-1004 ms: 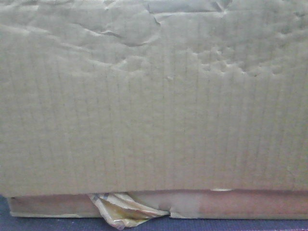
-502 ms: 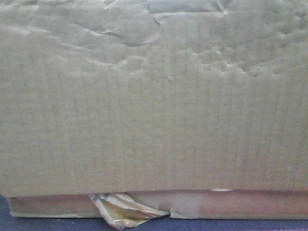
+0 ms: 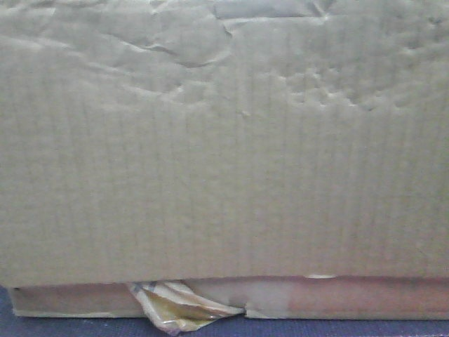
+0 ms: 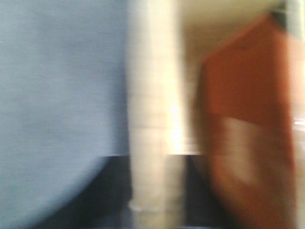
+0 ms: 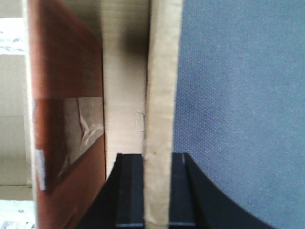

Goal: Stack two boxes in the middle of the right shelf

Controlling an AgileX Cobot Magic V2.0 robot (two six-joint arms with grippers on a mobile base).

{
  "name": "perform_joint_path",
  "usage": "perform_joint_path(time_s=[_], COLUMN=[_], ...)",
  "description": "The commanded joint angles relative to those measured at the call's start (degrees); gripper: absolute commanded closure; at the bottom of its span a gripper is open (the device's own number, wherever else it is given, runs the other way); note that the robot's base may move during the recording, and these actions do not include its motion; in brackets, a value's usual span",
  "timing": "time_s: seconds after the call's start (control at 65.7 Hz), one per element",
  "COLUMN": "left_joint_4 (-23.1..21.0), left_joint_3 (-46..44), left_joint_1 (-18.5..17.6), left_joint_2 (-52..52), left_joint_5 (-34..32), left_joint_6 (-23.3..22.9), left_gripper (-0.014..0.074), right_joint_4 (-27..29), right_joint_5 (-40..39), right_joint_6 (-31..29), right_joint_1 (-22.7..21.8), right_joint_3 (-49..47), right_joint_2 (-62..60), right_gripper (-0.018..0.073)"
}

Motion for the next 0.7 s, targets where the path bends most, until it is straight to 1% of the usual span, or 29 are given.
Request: perform_joint_path(time_s=[0.0, 0.046, 0.107, 0.167, 0.259, 0.304, 0.365, 0.426, 0.578, 0.685], left_joint_4=[0.8, 1.2, 2.4, 4.1, 8.2, 11.2, 14.1, 17.5, 19.7, 20.5], left_joint_3=[0.0, -0.2, -0.4, -0.5, -0.5, -0.6, -1.6, -3.7, -10.1, -14.4], left_joint_1=[0.1, 0.1, 0.1, 0.1, 0.1, 0.1, 0.1, 0.1, 0.1, 0.1], left_joint_2=[-0.3, -0.3, -0.4, -1.1, -2.7, -3.8, -5.0, -5.9, -7.1, -7.1], left_joint_5=[0.4, 0.4, 0.4, 0.4, 0.4, -0.3, -1.0, -1.6, -2.7, -5.0], left_joint_6=[0.4, 0.4, -0.2, -1.7, -4.9, -6.6, -7.7, -7.9, -7.9, -7.9], left_gripper=[0.0707, 0.0708, 0.0707, 0.0707, 0.0707, 0.0707, 0.0707, 0.0707, 0.0707, 0.0707], right_joint_4=[-1.7, -3.0, -6.7, -11.0, -16.3, -17.1, -17.1, -17.1, -18.7, -22.4], right_joint_5=[-0.4, -0.4, -0.4, -0.4, -0.4, -3.3, -6.3, -8.2, -12.2, -15.3], right_joint_6=[-0.5, -0.3, 2.3, 5.3, 6.3, 6.3, 6.7, 7.2, 7.7, 9.6], right_joint_1=[0.1, 0.2, 1.1, 2.7, 4.7, 5.6, 6.0, 6.2, 6.2, 6.2], right_joint_3=[0.2, 0.1, -0.2, -1.2, -2.4, -3.1, -4.1, -5.5, -9.3, -11.6], right_joint_2=[-0.1, -0.3, -0.7, -1.6, -3.1, -4.0, -4.4, -4.6, -4.6, -4.6], right_gripper=[0.0712, 0.0712, 0.0712, 0.0712, 0.0712, 0.0712, 0.0712, 0.0712, 0.0712, 0.0712])
